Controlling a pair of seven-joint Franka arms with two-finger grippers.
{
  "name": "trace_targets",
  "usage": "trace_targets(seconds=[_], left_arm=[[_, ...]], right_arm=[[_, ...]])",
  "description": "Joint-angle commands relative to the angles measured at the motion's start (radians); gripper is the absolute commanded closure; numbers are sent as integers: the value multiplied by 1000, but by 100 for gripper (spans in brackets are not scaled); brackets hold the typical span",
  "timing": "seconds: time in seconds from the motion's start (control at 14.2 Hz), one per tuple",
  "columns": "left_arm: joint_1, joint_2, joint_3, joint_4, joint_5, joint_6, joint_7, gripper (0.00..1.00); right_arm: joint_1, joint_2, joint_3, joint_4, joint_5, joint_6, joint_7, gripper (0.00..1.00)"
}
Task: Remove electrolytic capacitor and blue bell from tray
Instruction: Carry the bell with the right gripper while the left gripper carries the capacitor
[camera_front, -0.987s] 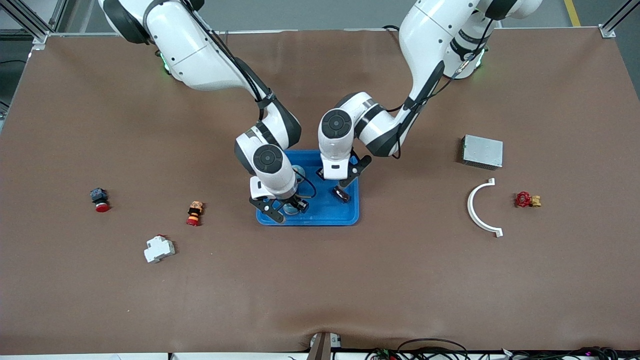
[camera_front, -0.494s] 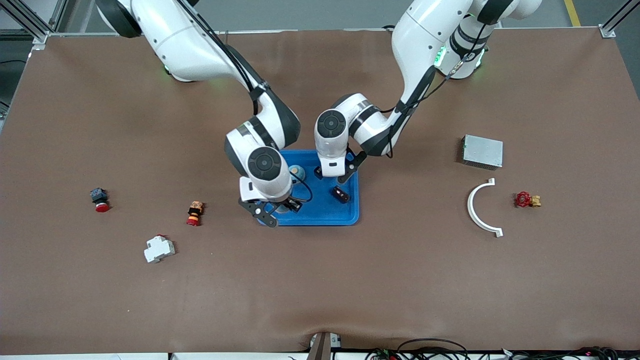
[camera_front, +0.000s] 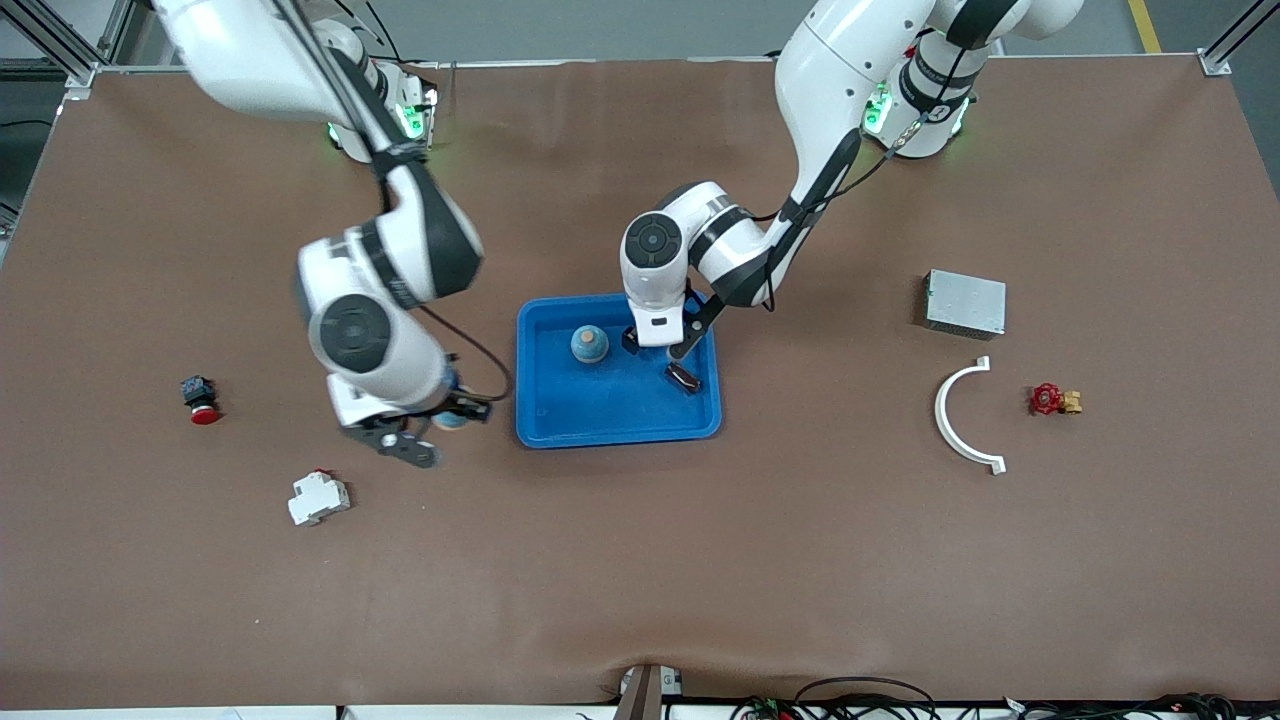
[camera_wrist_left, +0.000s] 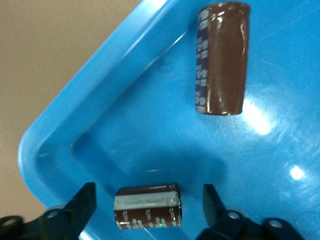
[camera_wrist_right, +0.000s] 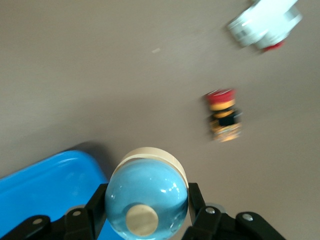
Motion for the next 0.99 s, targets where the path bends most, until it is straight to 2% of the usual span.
trace_targets(seconds=[0.0,0.07,0.14,0.42,0.63,0.92], left_arm=[[-11,-7,7,-3,21,10,-26,61],[-11,-7,7,-6,23,10,-26,94],[-9,-10,7,-6,23,10,-24,100],[11,-71,12,-1,24,-36,2,100],[87,-177,12,0,24,-140,97,100],[251,-250,10,-6,23,-244,275,100]], right_arm=[[-125,-100,22,-119,-10,24,-228,100],[-170,-109,22,-129,-10,30,-328,100],[-213,-116,22,-142,-10,44,-423,100],[-337,-139,24,-241,-3,152,-664,100],[-400,-151,24,-356,1,281,-767,100],[-467,-142,26,-424,2,351,-852,100]])
